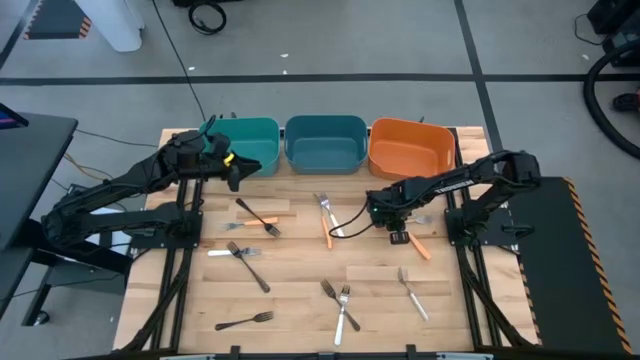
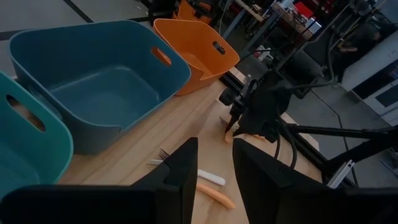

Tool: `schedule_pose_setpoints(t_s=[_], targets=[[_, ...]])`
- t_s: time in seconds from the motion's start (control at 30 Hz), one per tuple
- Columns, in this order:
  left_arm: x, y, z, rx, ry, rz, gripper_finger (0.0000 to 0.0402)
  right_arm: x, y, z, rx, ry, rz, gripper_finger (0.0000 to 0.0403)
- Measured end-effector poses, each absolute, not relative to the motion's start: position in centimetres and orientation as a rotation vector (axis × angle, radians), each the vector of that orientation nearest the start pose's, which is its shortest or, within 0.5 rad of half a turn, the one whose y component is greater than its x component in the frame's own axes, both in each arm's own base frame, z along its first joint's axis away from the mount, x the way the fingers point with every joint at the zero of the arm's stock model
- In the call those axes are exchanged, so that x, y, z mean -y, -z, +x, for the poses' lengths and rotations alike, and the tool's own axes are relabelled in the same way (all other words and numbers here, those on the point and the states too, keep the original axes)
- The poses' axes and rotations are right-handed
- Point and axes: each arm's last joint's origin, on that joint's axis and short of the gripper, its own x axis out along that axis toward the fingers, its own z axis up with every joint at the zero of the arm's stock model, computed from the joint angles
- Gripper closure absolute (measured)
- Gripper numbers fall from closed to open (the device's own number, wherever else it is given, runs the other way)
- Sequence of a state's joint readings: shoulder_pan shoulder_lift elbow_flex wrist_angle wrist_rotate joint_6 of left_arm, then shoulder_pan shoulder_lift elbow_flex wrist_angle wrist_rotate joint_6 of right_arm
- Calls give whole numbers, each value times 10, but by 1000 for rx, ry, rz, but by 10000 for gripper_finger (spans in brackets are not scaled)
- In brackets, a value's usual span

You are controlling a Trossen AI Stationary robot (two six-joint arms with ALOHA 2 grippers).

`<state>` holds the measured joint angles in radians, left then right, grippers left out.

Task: Sort silverware by color (type)
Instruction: Put the top right orange fork in the blue bin

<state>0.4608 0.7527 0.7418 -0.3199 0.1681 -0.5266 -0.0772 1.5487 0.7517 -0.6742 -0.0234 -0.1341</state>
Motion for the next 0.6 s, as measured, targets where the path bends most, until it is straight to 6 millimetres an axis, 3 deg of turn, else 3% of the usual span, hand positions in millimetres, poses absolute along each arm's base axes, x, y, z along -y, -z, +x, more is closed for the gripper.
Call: schedule_pose_setpoints(t_s=[0.6], targets=[[-69, -310, 149, -228, -385, -626, 292, 17, -142, 241, -1513, 28, 138, 327]])
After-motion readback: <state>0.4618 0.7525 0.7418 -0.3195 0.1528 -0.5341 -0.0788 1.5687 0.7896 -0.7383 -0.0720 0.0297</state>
